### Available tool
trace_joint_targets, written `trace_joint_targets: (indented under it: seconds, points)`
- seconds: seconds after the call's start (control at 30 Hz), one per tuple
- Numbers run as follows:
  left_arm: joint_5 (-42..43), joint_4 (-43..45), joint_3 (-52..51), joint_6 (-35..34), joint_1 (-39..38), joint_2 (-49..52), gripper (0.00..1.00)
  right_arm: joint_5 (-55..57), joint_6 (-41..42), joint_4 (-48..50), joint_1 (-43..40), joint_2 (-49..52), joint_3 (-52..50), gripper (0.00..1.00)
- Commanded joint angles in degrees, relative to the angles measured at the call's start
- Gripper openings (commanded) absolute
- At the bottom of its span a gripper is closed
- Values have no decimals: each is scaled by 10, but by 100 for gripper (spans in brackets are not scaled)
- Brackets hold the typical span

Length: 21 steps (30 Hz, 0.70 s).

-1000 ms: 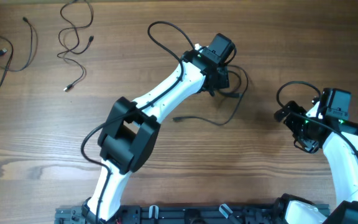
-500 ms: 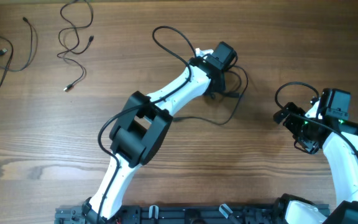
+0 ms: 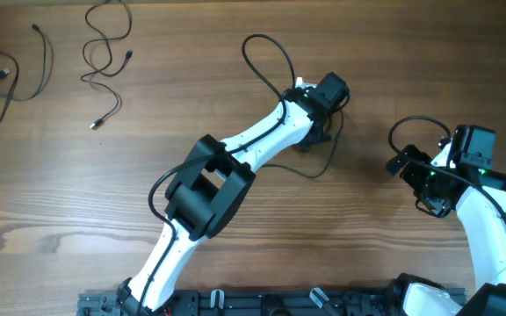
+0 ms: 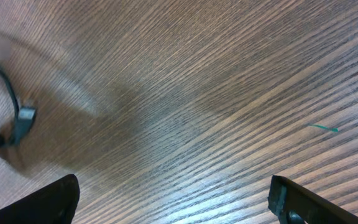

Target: Untangle cables

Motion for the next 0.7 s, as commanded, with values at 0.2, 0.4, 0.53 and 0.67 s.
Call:
trace_joint_targets:
  seconds: [0.2, 0.4, 0.53, 0.67]
  points:
    - [13, -87, -19, -22, 70, 46, 4, -5, -13, -7, -1, -7, 7, 100]
    - [13, -142, -18, -21, 125, 8, 4, -5, -26, -8, -1, -7, 7, 100]
    - [69, -193, -18, -12, 146, -30, 4, -5, -26, -7, -1, -7, 7, 100]
    - [149, -249, -18, -32, 150, -47, 4, -5, -26, -6, -1, -7, 7, 100]
